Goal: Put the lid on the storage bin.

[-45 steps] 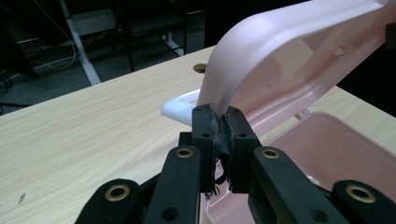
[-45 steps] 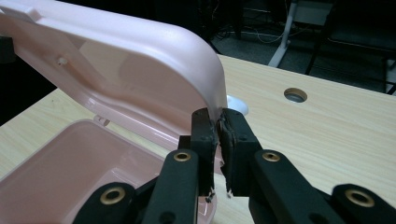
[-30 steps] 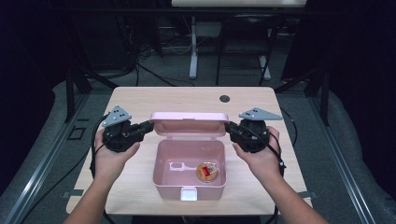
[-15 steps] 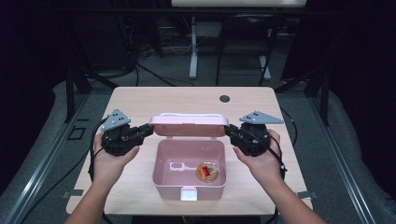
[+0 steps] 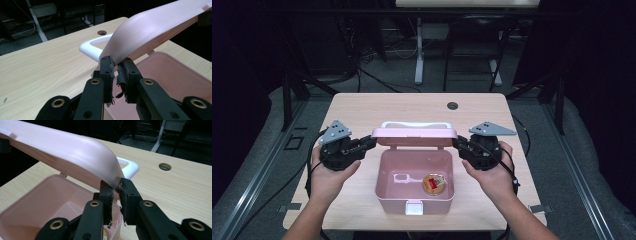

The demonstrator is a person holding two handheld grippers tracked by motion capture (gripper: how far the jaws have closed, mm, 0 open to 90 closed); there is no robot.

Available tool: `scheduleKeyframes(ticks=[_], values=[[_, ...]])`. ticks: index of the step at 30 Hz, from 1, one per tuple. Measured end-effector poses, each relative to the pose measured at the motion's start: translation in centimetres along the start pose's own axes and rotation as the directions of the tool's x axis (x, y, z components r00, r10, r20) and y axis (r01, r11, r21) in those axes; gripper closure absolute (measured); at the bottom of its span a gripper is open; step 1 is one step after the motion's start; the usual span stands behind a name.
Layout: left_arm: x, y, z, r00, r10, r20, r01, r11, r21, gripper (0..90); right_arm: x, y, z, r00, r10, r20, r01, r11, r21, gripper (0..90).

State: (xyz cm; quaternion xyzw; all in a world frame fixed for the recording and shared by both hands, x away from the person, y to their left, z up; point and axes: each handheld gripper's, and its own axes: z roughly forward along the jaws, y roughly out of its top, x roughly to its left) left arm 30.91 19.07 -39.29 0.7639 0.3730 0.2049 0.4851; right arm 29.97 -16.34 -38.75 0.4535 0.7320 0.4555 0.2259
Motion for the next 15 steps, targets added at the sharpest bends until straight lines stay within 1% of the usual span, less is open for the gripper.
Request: scheduleKeyframes(ticks=[3, 7, 14, 15], values=[[-0.12, -0.20, -0.10, 1.0000, -0.003, 0.006, 0.003, 1.0000, -0.005, 79.8, 0.03, -0.16, -0.09, 1.0000, 0.000, -0.004, 0.000, 1.000, 0.000, 79.8], [-0.29, -0.37, -0.22, 1.0000, -0.002, 0.004, 0.002, 1.0000, -0.005, 79.2, 0.15, -0.35, -0.17, 1.0000, -0.006, 0.000, 0.006, 1.000, -0.001, 79.4], [-0.40, -0.52, -0.59, 0.9999, 0.004, 0.012, -0.004, 1.0000, -0.008, 79.1, 0.21, -0.56, -0.34, 0.9999, -0.007, -0.011, 0.007, 1.000, 0.003, 78.7], [-0.45, -0.54, -0.65, 0.9999, 0.004, 0.013, -0.003, 0.9999, -0.014, 78.9, 0.20, -0.58, -0.36, 0.9999, -0.007, -0.013, 0.007, 1.000, 0.004, 78.6]])
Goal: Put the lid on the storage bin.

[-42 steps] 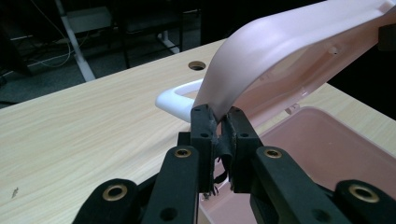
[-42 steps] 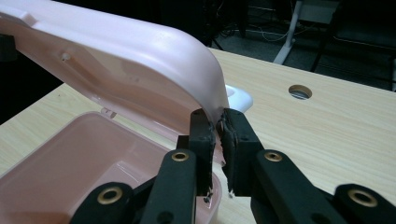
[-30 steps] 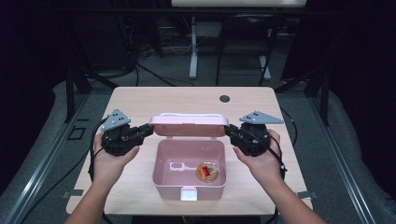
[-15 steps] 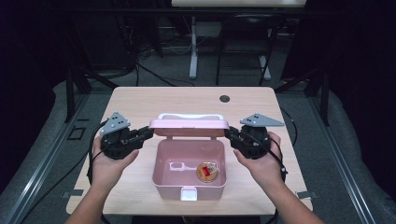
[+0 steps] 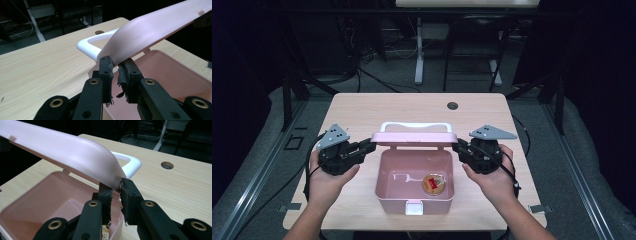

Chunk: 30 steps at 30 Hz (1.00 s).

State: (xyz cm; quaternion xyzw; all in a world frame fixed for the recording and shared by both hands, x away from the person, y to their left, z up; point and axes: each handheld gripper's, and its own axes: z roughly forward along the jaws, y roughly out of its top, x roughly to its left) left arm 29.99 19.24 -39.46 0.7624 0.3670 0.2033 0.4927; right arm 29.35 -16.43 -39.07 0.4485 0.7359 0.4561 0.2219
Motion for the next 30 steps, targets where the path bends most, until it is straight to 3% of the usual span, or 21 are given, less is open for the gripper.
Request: scheduleKeyframes(ticks=[30], values=[[-0.8, -1.0, -1.4, 0.9993, 0.014, 0.035, -0.014, 0.9997, 0.020, 77.7, 0.5, -1.6, -0.9, 0.9993, -0.007, -0.035, 0.008, 1.000, 0.022, 75.9]])
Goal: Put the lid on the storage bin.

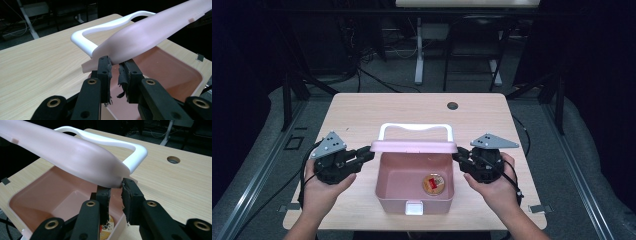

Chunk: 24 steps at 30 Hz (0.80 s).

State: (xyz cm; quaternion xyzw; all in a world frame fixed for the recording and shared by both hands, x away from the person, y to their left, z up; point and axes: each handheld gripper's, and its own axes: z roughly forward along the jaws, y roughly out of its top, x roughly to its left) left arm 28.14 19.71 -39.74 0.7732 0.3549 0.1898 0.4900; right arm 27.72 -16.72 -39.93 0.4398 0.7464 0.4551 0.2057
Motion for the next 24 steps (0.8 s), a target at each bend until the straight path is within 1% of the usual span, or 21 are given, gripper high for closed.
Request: scheduleKeyframes(ticks=[9, 10, 24], values=[[-0.3, -0.5, -0.4, 0.9999, -0.001, 0.011, 0.001, 1.0000, 0.000, 77.0, 0.1, -0.6, -0.3, 0.9999, 0.004, -0.015, -0.004, 1.000, 0.005, 75.5], [-0.3, -0.6, -0.5, 0.9999, 0.004, 0.012, -0.004, 1.0000, 0.006, 77.0, 0.1, -0.7, -0.3, 0.9999, 0.002, -0.015, -0.002, 1.000, 0.007, 75.5], [-0.7, -1.6, -0.8, 0.9997, 0.005, 0.024, -0.005, 0.9998, 0.017, 76.8, 0.3, -2.0, -0.7, 0.9994, 0.013, -0.033, -0.013, 1.000, 0.014, 75.7]])
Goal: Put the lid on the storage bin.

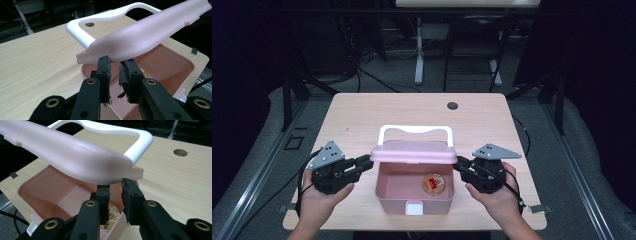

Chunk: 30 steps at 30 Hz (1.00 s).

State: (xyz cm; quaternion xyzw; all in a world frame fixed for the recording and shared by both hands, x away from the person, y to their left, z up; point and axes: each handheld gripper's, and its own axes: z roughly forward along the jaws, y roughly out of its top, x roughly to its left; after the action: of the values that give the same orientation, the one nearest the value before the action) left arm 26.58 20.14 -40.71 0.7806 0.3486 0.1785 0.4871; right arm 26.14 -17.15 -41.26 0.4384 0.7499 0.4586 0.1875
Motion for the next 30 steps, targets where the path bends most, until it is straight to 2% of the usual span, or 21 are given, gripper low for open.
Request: scheduleKeyframes(ticks=[14, 30], values=[[-0.5, -1.0, -0.4, 0.9999, -0.009, 0.014, 0.009, 1.0000, 0.000, 76.9, 0.3, -1.5, -0.4, 0.9997, 0.006, -0.022, -0.006, 1.000, 0.009, 76.2], [-0.9, -1.9, -0.8, 0.9996, -0.013, 0.025, 0.013, 0.9999, 0.011, 77.5, -0.8, -2.3, -1.1, 0.9991, 0.042, -0.004, -0.042, 0.999, 0.000, 77.1]])
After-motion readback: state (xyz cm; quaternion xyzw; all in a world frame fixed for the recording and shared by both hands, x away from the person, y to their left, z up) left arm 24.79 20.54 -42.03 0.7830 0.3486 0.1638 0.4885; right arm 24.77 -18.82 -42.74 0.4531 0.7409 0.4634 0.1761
